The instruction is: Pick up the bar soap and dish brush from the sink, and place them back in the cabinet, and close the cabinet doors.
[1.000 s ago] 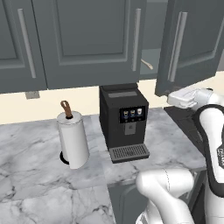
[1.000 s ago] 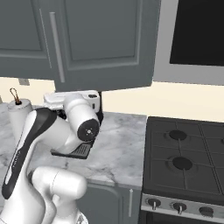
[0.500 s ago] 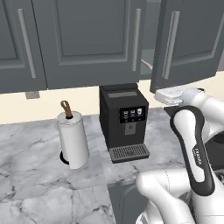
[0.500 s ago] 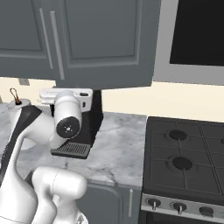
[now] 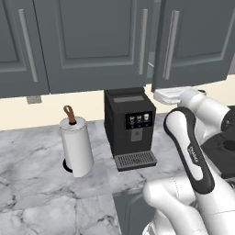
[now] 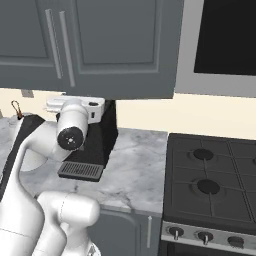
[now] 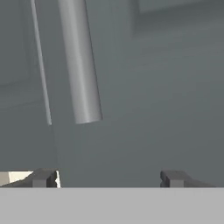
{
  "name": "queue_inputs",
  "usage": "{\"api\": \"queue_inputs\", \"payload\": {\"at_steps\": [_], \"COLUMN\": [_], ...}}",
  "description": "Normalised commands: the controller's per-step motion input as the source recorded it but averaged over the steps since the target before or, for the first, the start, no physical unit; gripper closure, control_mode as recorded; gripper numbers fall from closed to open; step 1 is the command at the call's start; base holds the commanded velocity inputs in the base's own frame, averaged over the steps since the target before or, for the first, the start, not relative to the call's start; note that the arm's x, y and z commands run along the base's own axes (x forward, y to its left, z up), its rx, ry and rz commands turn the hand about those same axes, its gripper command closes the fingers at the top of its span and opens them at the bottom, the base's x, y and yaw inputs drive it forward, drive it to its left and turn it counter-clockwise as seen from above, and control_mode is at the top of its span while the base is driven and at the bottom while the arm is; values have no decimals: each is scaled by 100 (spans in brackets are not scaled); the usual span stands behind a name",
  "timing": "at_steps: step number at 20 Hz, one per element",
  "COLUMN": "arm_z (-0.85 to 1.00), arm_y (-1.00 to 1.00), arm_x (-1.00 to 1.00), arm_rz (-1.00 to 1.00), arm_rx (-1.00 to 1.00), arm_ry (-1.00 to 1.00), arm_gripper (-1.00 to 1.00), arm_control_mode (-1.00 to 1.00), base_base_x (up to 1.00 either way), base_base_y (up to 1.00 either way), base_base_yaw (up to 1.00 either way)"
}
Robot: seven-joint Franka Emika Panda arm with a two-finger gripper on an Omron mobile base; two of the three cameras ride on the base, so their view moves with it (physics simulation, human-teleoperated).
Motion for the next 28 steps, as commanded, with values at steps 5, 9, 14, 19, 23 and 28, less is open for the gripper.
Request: {"api": "queue_inputs", "payload": {"at_steps": [5, 9, 14, 19, 23, 28], "arm_z": [0, 0, 0, 0, 0, 0], "arm_y": [6, 10, 14, 15, 12, 11], "arm_x": [27, 29, 28, 28, 23, 16], "arm_rz": [-5, -4, -4, -3, -1, 0], "arm_rx": [0, 0, 0, 0, 0, 0], "arm_ry": [0, 0, 0, 0, 0, 0], "arm_gripper": [-100, -100, -100, -100, -100, -100], "arm_control_mode": [-100, -100, -100, -100, -100, -100], "base_base_x": [0, 0, 0, 0, 0, 0], "base_base_y": [0, 0, 0, 0, 0, 0], "base_base_yaw": [0, 0, 0, 0, 0, 0]}}
